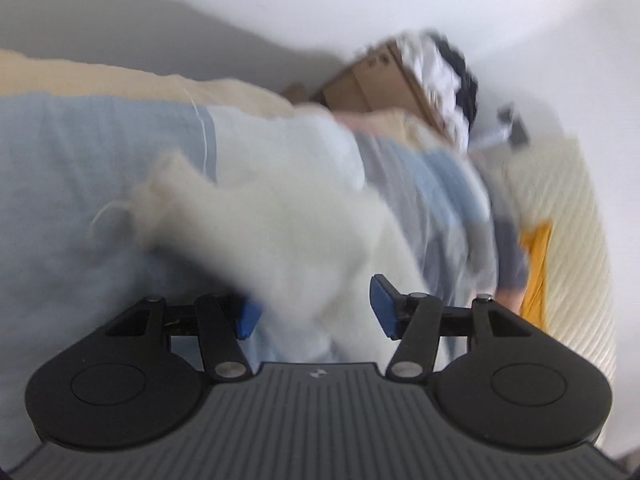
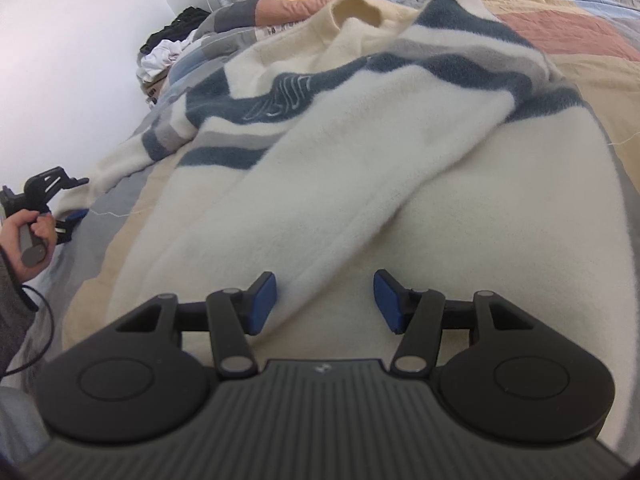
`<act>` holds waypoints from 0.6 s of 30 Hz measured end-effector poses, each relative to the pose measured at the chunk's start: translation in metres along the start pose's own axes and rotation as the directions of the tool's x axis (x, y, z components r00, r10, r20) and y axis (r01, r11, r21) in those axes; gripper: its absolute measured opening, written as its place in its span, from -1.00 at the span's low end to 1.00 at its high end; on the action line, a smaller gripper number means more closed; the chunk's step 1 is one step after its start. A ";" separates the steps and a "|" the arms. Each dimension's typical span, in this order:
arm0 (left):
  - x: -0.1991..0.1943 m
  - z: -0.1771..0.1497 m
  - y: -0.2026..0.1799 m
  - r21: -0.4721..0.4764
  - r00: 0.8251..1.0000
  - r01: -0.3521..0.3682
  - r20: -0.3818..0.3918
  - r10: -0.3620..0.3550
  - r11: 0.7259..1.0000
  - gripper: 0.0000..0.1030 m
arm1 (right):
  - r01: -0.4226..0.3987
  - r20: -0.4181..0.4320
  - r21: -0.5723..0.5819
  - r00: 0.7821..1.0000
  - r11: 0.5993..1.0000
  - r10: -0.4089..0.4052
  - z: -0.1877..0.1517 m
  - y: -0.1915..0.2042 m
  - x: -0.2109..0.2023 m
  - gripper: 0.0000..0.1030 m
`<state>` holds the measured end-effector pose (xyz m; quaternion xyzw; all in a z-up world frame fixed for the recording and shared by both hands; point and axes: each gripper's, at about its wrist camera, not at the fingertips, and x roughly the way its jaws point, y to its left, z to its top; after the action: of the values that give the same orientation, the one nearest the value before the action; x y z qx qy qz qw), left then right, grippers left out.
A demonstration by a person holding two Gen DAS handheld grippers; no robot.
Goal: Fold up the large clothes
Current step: 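Grasp the other sleeve cuff with the left gripper and lift it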
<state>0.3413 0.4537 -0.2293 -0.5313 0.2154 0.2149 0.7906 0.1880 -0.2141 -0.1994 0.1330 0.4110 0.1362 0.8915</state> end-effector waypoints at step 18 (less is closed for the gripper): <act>0.036 0.052 -0.024 0.180 0.977 -0.149 0.180 0.116 0.972 -0.69 | 0.112 0.051 -0.074 0.993 0.991 -0.108 0.011 0.019 0.017 0.14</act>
<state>0.3902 0.4976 -0.2143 -0.4170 0.2028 0.2895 0.8374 0.2045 -0.1918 -0.1982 0.0789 0.3910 0.0992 0.9116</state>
